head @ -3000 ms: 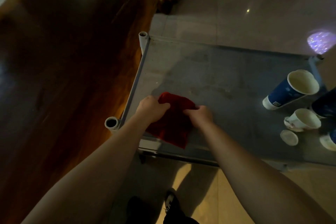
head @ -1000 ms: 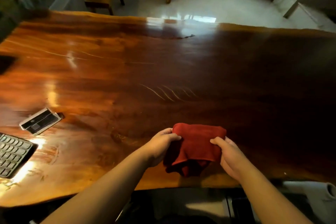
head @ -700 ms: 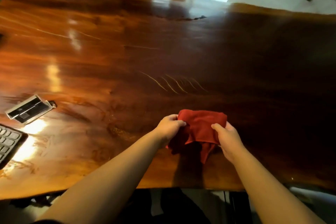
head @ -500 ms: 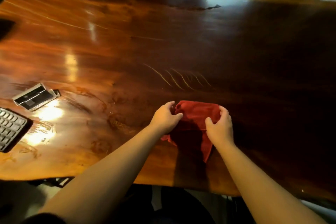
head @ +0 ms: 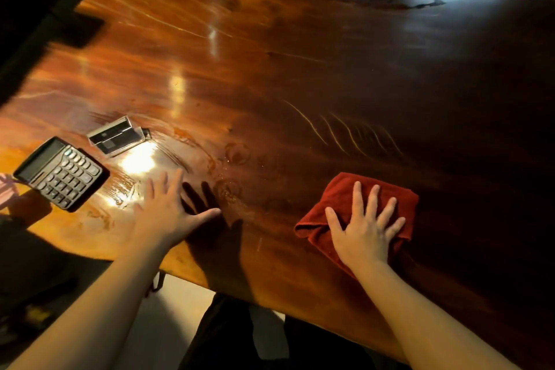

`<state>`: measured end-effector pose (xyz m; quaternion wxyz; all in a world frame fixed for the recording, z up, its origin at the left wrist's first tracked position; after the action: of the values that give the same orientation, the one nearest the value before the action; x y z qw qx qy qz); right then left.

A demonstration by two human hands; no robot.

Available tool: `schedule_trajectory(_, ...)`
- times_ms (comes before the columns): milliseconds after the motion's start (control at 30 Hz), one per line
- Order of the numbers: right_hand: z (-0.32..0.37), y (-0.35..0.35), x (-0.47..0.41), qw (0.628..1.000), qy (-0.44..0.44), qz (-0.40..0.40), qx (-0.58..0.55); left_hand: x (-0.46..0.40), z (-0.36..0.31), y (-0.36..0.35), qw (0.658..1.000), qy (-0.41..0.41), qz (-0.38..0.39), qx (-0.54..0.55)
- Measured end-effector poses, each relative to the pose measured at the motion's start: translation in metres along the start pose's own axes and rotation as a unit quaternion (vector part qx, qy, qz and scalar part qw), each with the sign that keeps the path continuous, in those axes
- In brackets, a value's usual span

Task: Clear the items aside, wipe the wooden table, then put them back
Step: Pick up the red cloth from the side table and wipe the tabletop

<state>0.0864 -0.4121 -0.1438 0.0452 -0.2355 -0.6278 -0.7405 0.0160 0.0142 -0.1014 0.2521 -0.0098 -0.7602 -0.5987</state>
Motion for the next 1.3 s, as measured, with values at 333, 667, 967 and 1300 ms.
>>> schedule_trajectory(333,0.001,0.001,-0.005,0.995,-0.016,-0.087,0.051,-0.023,0.050,-0.042,0.996,-0.037,0.086,-0.011)
schedule_trajectory(667,0.031,0.001,-0.008,0.993,0.021,-0.102,0.051,-0.027,0.057,-0.060,0.996,-0.058,0.070,-0.008)
schedule_trajectory(967,0.105,0.000,-0.014,0.990,0.070,-0.111,0.060,-0.025,0.050,-0.052,0.996,-0.077,0.049,0.008)
schedule_trajectory(1300,0.218,-0.018,0.000,0.979,0.155,-0.103,0.088,-0.023,0.053,-0.040,0.997,-0.080,0.018,0.005)
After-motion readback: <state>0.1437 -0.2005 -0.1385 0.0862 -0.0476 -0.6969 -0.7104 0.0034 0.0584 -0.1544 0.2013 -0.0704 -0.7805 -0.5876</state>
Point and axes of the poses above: each hand's wrist, its own x-axis away from the middle knuckle, its own y-axis out of the back of the hand, z = x × y, the point moved 10 cm from there along -x, towards the middle knuckle, and after that the axes turned 11 degrees about -y, right-handed, at the moved point
